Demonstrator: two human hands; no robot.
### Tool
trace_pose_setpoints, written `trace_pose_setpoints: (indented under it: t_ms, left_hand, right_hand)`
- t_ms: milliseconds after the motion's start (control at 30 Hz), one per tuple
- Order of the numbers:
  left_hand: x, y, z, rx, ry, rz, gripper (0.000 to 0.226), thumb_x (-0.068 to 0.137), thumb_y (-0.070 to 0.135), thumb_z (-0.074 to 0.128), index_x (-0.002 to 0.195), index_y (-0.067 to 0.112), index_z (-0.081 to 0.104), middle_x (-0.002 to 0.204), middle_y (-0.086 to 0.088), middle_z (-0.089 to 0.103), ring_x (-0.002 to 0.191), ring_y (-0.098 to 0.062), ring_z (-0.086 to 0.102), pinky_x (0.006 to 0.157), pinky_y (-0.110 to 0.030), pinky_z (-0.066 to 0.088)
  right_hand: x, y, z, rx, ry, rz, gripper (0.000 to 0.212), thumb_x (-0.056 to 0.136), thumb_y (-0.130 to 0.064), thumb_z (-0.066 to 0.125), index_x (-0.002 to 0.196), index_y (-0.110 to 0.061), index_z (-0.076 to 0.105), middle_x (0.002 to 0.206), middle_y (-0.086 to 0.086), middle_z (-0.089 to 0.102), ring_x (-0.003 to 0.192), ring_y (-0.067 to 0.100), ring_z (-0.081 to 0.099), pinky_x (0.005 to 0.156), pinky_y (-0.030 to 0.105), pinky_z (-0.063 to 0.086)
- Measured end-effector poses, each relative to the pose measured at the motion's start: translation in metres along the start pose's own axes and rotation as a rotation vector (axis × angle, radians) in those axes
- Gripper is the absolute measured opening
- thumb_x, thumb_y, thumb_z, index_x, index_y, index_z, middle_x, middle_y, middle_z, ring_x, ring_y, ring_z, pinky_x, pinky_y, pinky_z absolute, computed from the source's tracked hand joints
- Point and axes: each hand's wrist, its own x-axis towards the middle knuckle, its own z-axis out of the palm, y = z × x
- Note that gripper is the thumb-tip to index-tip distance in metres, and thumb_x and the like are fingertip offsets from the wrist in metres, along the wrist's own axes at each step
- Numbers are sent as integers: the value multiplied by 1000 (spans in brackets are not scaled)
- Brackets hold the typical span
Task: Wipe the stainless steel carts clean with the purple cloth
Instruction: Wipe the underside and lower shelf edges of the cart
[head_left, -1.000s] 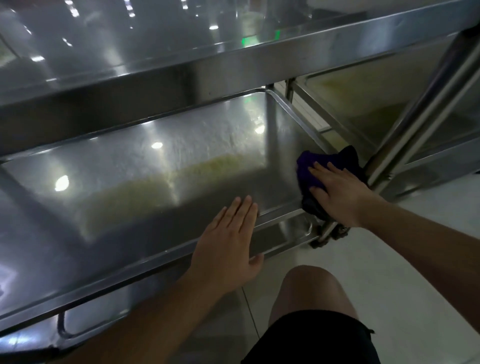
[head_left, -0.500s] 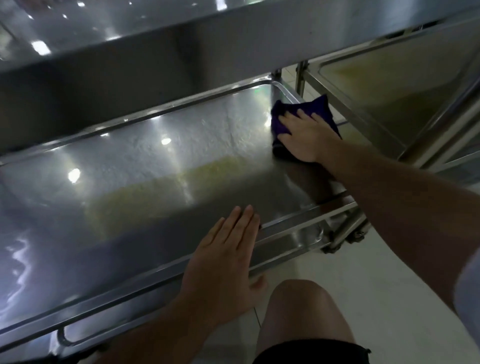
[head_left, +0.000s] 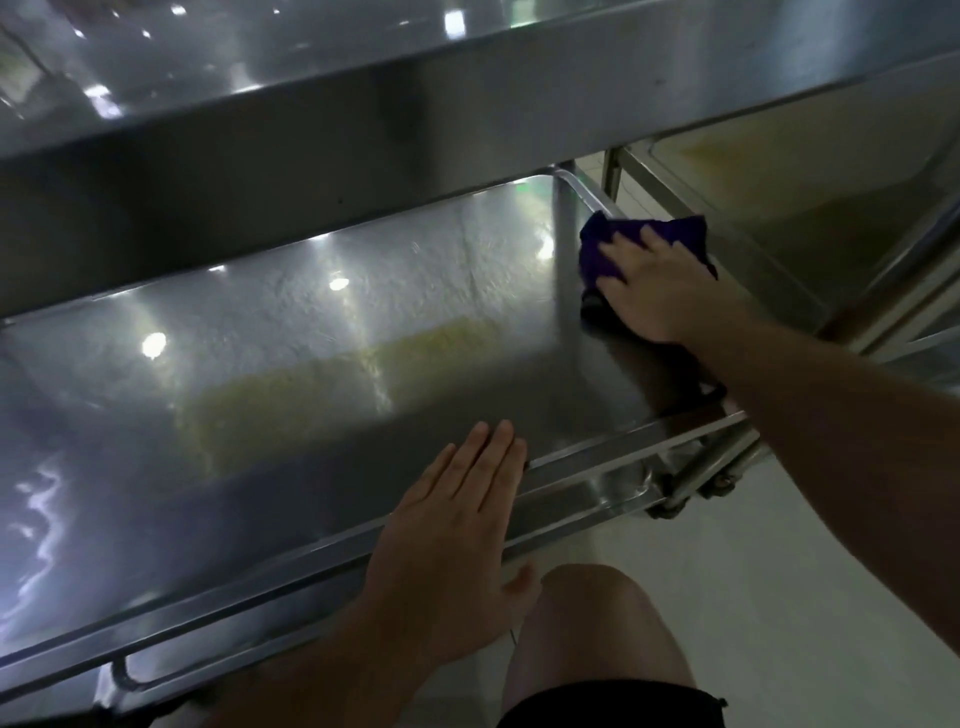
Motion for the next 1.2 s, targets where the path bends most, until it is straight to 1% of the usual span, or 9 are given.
trace_pose_setpoints:
  t_ms: [133,267,333,533,667,833,933,1067,1200]
  left_hand:
    - [0,1,1,6,-11,-16,105,79,66,58,164,9,34,175,-8,25,162,-22,19,127,-41,19]
    - [2,2,1,-21,-13,-20,103,79,63,61,163,9,37,173,-8,29,162,-22,21,127,-41,19]
    - [2,2,0,-27,-17,-29,103,79,62,61,164,10,36,172,-7,32,161,-20,22,127,-40,18]
    - [-1,1,1,-43,-11,-17,102,80,59,60,165,10,32,175,-6,24,163,-19,17,127,-42,20]
    - [-2,-3,2,-33,-24,-10,104,82,64,58,167,12,29,176,-5,21,163,-19,14,127,-42,17]
    - [-3,-3,4,-24,6,-14,105,80,66,58,165,10,33,175,-8,23,163,-21,16,127,-42,18]
    - [-3,-1,4,-28,28,-15,105,79,66,58,165,10,34,175,-7,24,163,-21,17,129,-41,18]
    - [-3,-2,3,-12,17,2,104,82,67,54,166,10,30,176,-7,21,163,-21,16,131,-39,16]
    - [-4,-4,1,-16,-14,5,103,85,64,51,168,11,22,177,-6,15,164,-20,9,131,-38,8]
  right_hand:
    - [34,-54,10,15,45,90,57,104,-44,29,154,-18,35,165,7,31,152,34,22,123,55,15]
    - [-7,-113,30,51,-65,-214,62,106,-46,28,164,-26,19,172,-4,15,158,24,9,126,47,9]
    - [-45,-112,34,120,-119,-254,65,102,-51,19,164,-33,13,172,-12,8,159,16,1,127,42,2]
    - [-116,-45,33,55,-65,-61,69,97,-61,11,162,-41,6,170,-18,6,158,12,1,123,38,-1]
    - [-65,-13,17,50,-10,136,62,105,-50,21,163,-33,14,172,-9,10,159,20,2,127,48,0]
    - [32,-40,4,67,15,168,58,104,-44,24,157,-22,31,168,2,24,156,31,14,125,55,8]
    - [63,-83,7,40,-8,36,58,107,-40,27,160,-17,28,169,4,24,154,33,19,124,53,14]
    - [39,-144,23,-2,-95,-322,58,109,-44,31,164,-28,21,172,-4,16,158,25,12,127,47,11]
    - [-21,-116,26,58,-165,-538,66,100,-59,23,162,-36,24,169,-14,19,156,12,12,126,41,10]
